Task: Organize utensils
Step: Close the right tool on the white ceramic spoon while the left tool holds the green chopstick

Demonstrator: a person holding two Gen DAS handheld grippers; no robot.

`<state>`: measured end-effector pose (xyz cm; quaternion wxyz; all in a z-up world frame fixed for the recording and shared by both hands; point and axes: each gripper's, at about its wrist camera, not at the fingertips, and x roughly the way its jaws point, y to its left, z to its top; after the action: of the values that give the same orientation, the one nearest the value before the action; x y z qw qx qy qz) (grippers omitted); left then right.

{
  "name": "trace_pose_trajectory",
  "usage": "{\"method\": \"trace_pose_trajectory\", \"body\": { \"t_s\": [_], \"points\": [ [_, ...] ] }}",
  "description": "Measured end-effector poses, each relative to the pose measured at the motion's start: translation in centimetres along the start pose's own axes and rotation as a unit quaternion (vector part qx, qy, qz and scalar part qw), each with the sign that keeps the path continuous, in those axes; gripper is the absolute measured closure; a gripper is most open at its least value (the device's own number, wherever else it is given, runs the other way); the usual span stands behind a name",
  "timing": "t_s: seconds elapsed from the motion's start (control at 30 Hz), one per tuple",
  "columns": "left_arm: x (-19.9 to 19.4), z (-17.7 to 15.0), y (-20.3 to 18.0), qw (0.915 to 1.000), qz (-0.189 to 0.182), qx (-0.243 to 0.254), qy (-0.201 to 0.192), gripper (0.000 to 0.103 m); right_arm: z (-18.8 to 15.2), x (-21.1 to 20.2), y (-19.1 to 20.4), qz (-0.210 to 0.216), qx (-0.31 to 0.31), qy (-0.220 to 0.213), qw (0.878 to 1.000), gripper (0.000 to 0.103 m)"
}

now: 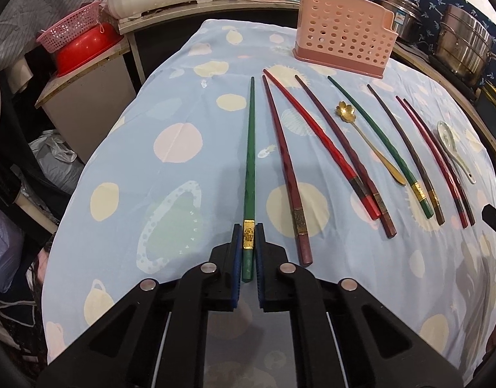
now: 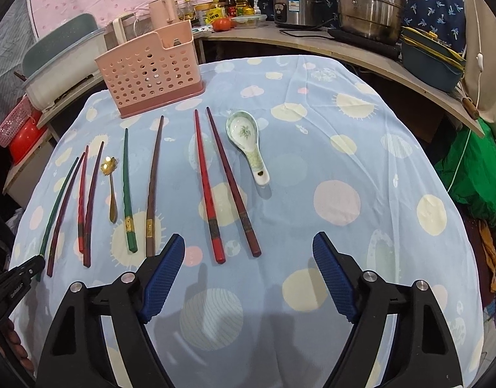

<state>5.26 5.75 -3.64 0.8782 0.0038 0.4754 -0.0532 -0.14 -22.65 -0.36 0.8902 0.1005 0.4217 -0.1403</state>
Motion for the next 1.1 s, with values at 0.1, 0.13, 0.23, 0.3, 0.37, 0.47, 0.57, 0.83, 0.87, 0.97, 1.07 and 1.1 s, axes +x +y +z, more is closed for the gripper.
{"method": "trace_pose_trajectory", "body": {
  "t_s": [0.1, 0.13, 0.23, 0.3, 0.37, 0.47, 0.57, 0.83, 0.87, 0.97, 1.07, 1.1],
  "points": [
    [0.0, 0.1, 0.0, 1.0000, 0.004, 0.002, 0.000, 0.096, 0.6, 0.5, 0.1, 0.003, 0.000, 0.001, 1.000, 0.027],
    [0.0, 0.1, 0.0, 1.0000, 0.005, 0.001, 0.000, 0.096, 0.8, 0.6, 0.2, 0.002, -0.002, 0.000, 1.000, 0.028],
    [0.0, 0.1, -0.1, 1.0000, 0.005, 0.002, 0.001, 0.096, 1.6, 1.1, 0.4, 0.001, -0.007, -0.004, 1.000, 0.033],
    [0.0, 0.2, -0.1, 1.0000, 0.007, 0.002, 0.002, 0.096, 2.3, 1.5, 0.4, 0.000, -0.009, -0.009, 1.000, 0.036],
    [0.0, 0.2, -0.1, 1.0000, 0.007, 0.002, 0.002, 0.096, 2.9, 1.9, 0.4, 0.001, -0.009, -0.010, 1.000, 0.041],
    [0.1, 0.3, -0.2, 1.0000, 0.008, 0.002, 0.003, 0.096, 3.8, 2.8, 0.2, 0.002, -0.007, -0.010, 1.000, 0.049],
    [0.2, 0.4, -0.2, 0.9999, 0.009, 0.003, 0.003, 0.096, 4.6, 3.8, -0.1, 0.005, -0.002, -0.005, 1.000, 0.053],
    [0.5, 0.7, -0.3, 0.9999, 0.011, 0.002, 0.004, 0.096, 5.5, 6.5, -1.0, 0.003, 0.004, 0.014, 1.000, 0.071],
    [0.5, 0.8, -0.3, 0.9999, 0.011, 0.003, 0.004, 0.096, 5.5, 6.7, -1.1, 0.004, 0.005, 0.017, 1.000, 0.075],
    [0.6, 0.9, -0.3, 0.9999, 0.011, 0.002, 0.004, 0.096, 5.4, 7.0, -1.3, 0.010, 0.009, 0.022, 1.000, 0.087],
    [0.6, 0.9, -0.3, 0.9999, 0.009, 0.001, 0.004, 0.096, 5.3, 6.8, -1.3, 0.019, 0.009, 0.021, 1.000, 0.089],
    [0.6, 0.9, -0.3, 1.0000, 0.008, 0.000, 0.005, 0.096, 5.3, 6.6, -1.3, 0.021, 0.009, 0.019, 1.000, 0.090]
  ]
}}
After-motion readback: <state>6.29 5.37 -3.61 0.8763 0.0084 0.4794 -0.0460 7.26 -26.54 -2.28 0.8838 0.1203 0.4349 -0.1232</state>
